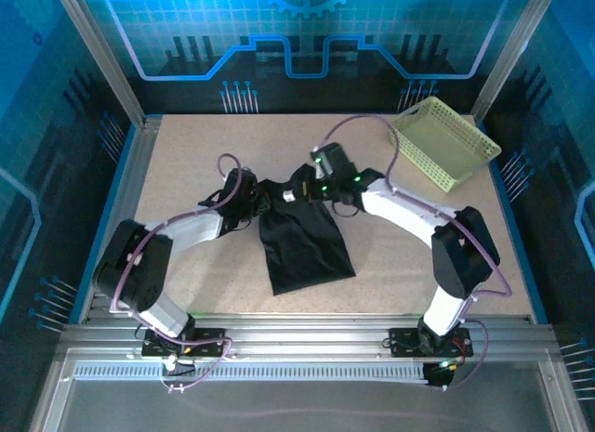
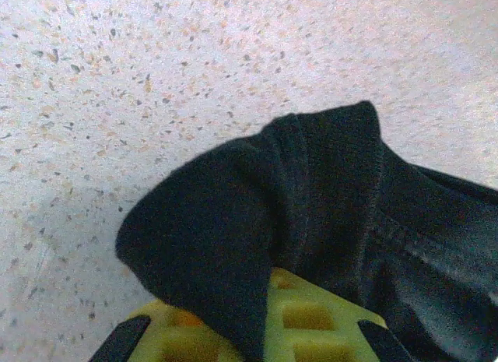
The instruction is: Fold the inside-out t-shirt
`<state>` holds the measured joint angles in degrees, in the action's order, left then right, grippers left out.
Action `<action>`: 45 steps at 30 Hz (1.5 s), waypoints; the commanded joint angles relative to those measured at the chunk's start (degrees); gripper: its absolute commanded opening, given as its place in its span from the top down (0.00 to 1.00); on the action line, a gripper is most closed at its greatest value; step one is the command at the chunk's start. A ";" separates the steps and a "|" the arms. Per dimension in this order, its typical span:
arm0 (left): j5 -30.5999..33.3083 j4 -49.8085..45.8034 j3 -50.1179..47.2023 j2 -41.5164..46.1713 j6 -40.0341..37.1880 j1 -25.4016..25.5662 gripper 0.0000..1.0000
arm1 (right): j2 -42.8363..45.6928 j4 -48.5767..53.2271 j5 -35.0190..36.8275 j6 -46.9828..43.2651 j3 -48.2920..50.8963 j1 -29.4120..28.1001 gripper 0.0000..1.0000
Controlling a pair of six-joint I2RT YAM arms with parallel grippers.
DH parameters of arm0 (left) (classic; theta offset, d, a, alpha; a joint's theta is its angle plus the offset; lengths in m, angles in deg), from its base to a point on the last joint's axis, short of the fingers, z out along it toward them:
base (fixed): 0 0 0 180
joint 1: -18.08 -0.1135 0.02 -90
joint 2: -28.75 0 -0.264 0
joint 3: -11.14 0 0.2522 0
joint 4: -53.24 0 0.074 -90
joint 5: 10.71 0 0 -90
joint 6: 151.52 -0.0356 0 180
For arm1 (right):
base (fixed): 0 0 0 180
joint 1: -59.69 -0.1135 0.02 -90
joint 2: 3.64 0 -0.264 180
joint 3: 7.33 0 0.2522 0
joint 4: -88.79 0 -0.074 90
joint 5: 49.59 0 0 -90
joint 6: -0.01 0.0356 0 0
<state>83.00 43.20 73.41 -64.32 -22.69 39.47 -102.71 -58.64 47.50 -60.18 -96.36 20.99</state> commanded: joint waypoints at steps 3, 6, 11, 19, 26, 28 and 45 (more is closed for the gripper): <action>-4.92 -0.04 3.55 -4.97 -2.01 -1.34 1.00 | -3.72 4.83 10.86 2.42 -2.76 -9.43 1.00; -5.81 0.67 3.68 -5.79 -1.87 -1.66 1.00 | -5.96 5.86 12.23 2.93 -4.78 -11.21 1.00; -5.24 0.88 2.94 -3.03 -2.53 -2.00 1.00 | -3.50 5.13 12.22 1.47 -4.53 -7.84 1.00; -8.89 3.09 9.84 -1.11 0.71 -6.39 1.00 | -2.84 0.53 -1.32 -3.23 -10.20 6.95 1.00; -16.54 -0.66 29.97 -7.95 -3.22 -9.51 1.00 | -12.43 1.32 -11.04 -6.47 -28.81 16.55 1.00; -16.85 -0.10 34.24 -9.34 -4.12 -10.18 1.00 | -14.84 1.23 -14.74 -6.91 -34.38 18.29 1.00; -30.67 28.76 1.70 2.02 -7.54 -9.11 1.00 | 5.81 -16.67 -20.16 -7.41 3.16 19.01 1.00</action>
<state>55.35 64.38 80.62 -68.11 -30.10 29.46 -103.62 -68.63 28.59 -67.94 -100.29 40.45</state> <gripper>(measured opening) 0.083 0.092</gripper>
